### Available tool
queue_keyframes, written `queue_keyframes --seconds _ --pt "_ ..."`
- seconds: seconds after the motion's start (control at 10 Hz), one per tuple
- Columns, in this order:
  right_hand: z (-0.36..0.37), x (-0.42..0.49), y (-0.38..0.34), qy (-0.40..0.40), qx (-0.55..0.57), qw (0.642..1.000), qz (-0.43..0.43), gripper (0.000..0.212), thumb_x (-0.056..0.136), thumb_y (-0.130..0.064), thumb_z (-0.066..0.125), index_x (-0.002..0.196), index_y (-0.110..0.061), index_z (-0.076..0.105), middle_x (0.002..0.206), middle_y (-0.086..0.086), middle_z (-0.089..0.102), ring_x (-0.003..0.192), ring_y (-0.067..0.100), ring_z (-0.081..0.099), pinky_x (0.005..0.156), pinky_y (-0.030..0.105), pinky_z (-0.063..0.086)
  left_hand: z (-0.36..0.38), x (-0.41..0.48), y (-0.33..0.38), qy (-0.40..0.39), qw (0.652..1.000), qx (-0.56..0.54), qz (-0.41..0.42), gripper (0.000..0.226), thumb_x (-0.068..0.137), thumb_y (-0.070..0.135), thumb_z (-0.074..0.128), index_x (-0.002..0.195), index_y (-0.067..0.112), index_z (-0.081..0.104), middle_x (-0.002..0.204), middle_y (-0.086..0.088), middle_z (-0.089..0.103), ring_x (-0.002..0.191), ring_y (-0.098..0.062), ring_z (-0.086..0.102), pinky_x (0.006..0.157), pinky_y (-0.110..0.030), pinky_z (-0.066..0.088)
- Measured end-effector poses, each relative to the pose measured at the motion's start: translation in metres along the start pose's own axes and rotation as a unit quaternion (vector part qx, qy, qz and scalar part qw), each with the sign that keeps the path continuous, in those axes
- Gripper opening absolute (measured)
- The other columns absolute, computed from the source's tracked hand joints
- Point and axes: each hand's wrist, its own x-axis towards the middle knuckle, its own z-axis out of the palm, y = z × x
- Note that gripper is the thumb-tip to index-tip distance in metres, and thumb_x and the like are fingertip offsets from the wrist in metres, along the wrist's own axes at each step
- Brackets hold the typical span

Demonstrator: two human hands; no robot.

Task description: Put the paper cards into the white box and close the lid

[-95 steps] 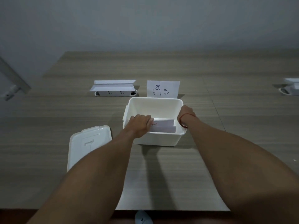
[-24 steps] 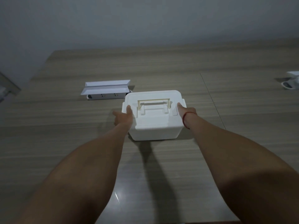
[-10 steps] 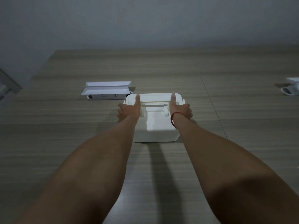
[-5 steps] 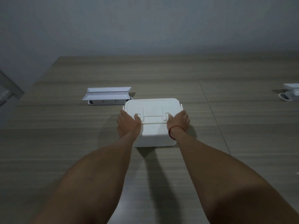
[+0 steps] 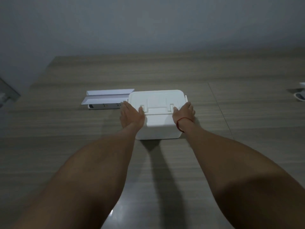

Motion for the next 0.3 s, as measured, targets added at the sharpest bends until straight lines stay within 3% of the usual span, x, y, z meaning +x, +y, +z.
queue_keyframes --seconds 0.1,0.3 --pt "-0.009 -0.021 0.014 -0.029 -0.033 0.998 -0.042 0.073 0.099 -0.035 0.042 0.153 -0.001 0.007 0.163 0.013 0.006 0.15 0.029 0.011 0.119 0.04 0.018 -0.002 -0.021 -0.007 -0.014 0.999 0.021 0.032 0.077 0.099 0.043 0.032 0.153 -0.004 0.003 0.164 -0.017 0.0 0.153 -0.028 0.0 0.124 -0.04 0.009" --pt "-0.015 -0.092 0.061 -0.034 -0.056 0.989 -0.134 0.067 0.101 -0.036 0.035 0.154 -0.004 0.009 0.164 0.01 0.003 0.151 0.026 0.009 0.12 0.038 0.015 0.003 -0.104 -0.038 -0.005 0.995 -0.015 0.098 0.072 0.101 0.041 0.028 0.155 0.002 0.002 0.165 -0.012 -0.004 0.153 -0.023 -0.002 0.124 -0.037 0.004"
